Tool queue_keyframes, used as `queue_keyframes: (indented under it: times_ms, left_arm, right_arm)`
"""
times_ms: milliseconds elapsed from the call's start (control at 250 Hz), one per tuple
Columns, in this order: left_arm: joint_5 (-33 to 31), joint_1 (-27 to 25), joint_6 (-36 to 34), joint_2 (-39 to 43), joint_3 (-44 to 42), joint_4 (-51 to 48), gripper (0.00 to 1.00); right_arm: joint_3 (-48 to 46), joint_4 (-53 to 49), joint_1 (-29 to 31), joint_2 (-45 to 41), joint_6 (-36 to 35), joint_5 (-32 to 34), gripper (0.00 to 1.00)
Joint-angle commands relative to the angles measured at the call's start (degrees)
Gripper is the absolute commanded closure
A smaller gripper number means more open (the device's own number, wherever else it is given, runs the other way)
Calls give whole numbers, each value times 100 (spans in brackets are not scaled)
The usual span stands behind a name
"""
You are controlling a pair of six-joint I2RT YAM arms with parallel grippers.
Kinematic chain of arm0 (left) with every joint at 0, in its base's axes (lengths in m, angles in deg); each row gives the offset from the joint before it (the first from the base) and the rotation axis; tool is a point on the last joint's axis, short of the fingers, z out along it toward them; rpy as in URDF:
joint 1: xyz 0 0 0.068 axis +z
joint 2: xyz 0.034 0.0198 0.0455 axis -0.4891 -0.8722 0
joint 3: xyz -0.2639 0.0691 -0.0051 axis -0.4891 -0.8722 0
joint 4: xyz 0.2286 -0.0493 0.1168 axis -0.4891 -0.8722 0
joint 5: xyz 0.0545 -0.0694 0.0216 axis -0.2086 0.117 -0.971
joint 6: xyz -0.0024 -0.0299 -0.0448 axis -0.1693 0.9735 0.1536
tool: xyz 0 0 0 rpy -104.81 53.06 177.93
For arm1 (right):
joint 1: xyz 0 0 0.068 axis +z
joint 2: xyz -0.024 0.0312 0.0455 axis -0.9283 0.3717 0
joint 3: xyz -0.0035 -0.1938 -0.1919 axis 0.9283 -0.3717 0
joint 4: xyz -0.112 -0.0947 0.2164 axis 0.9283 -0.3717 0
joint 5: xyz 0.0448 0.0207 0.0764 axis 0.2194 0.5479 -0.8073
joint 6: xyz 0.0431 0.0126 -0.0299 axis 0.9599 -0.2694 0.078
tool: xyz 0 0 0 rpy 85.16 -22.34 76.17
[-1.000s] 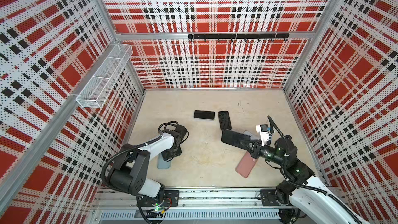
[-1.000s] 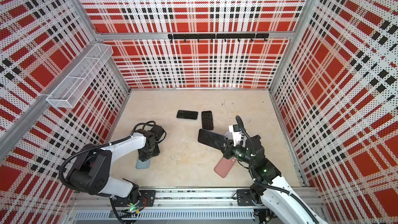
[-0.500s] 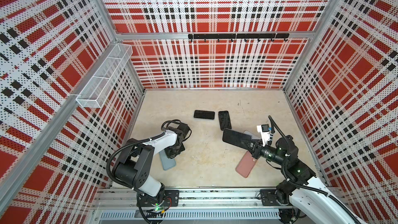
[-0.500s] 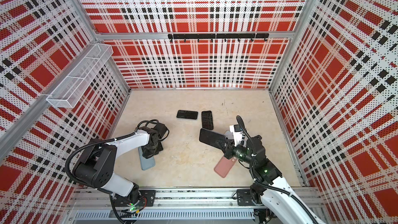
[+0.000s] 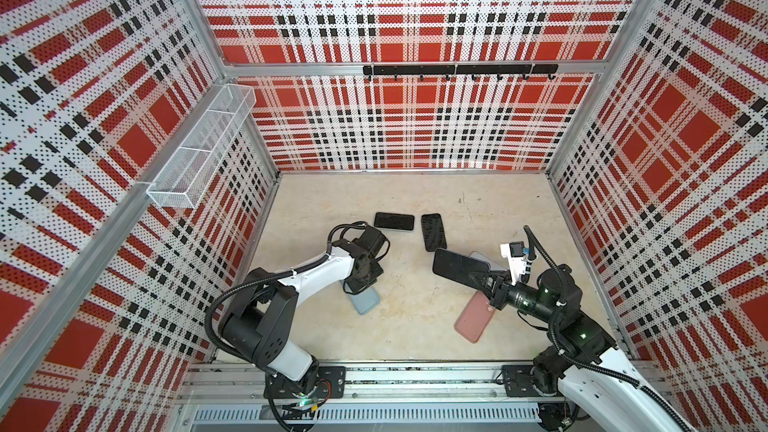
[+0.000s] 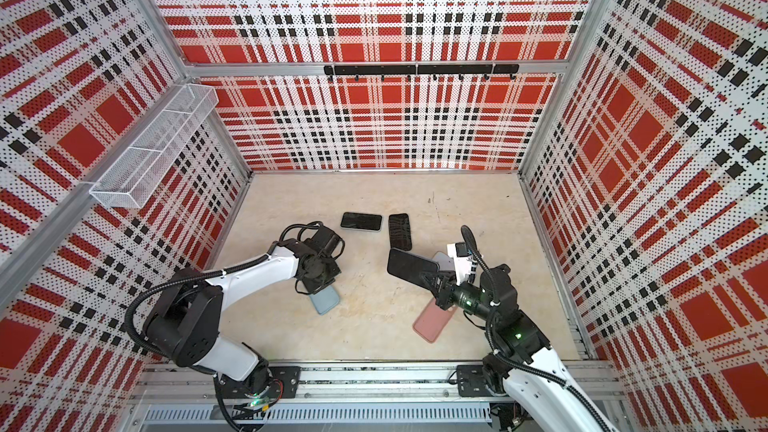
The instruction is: Put the phone into the phone case
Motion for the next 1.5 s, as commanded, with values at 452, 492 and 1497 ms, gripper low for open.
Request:
queue_keyframes:
  times_ms: [452,492,1497]
  left_arm:
    - [473,-788,1652,-1098,1066,1064,66]
    - [406,-735,1028,-1098,1399,573,62]
    - [-333,271,-6741,-2170,2151,-1349,62]
  right_arm:
    - [254,-367,-23,-626,-85,323,100]
    - [273,-432,-22,-671,-109,325,100]
    - [518,-732,-26,-824,-286,186,100]
